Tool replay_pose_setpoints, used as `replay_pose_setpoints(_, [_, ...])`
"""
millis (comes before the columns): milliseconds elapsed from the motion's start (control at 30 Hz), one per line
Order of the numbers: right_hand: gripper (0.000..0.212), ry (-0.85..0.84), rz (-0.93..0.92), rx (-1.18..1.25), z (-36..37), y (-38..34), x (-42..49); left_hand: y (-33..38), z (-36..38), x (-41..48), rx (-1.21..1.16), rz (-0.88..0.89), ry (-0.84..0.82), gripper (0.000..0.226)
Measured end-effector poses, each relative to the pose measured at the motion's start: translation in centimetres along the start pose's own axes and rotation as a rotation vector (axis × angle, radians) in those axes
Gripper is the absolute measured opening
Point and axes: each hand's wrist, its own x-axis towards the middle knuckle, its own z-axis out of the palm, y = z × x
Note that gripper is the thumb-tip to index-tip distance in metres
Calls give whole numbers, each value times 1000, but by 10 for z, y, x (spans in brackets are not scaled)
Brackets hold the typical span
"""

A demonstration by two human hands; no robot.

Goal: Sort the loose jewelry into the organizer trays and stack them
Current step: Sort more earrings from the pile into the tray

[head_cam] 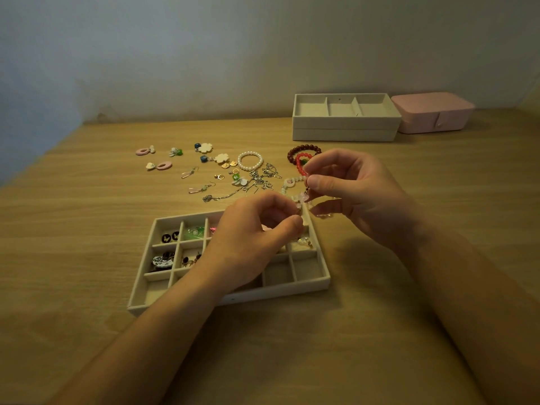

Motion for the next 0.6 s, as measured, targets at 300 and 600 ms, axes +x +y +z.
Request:
replay_pose_setpoints(300, [13, 75, 46, 22, 1, -1, 0, 2, 2, -1, -140, -65, 20, 12])
replay_pose_setpoints(600, [12, 89, 21, 60, 3, -1, -1, 3, 1, -1, -216, -31, 44, 11])
